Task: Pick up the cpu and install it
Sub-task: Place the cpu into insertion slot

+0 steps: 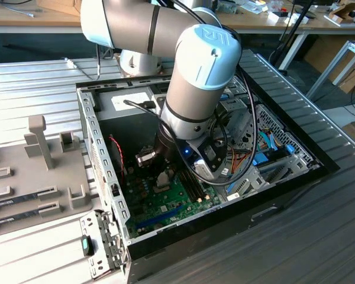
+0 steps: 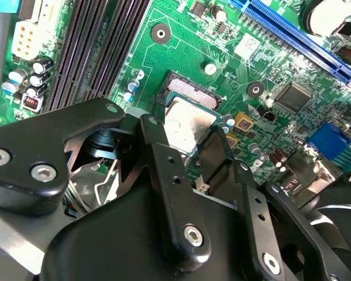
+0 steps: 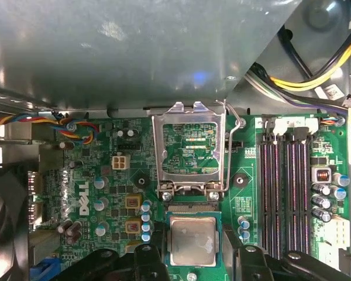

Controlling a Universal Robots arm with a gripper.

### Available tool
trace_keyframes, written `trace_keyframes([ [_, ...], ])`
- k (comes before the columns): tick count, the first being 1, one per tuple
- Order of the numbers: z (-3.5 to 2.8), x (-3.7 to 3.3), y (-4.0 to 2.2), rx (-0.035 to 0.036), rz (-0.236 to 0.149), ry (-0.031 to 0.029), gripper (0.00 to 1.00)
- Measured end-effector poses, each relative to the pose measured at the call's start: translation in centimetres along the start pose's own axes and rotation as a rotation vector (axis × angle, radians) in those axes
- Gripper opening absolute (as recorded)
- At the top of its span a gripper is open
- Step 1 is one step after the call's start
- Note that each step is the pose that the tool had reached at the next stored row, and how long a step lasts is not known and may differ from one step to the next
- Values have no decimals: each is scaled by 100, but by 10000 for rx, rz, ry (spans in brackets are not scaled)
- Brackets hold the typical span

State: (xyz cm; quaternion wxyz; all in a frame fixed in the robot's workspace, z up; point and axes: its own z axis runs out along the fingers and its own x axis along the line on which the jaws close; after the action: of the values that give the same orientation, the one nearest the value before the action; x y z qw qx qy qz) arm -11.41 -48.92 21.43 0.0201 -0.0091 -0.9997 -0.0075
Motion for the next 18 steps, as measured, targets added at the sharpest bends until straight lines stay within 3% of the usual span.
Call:
trace_keyframes([
  [5,35,0,0,21,1,-1,47],
  [11,86,-1,-1,103,5,-2,47],
  [18,114,0,-4,129,7,-2,47],
])
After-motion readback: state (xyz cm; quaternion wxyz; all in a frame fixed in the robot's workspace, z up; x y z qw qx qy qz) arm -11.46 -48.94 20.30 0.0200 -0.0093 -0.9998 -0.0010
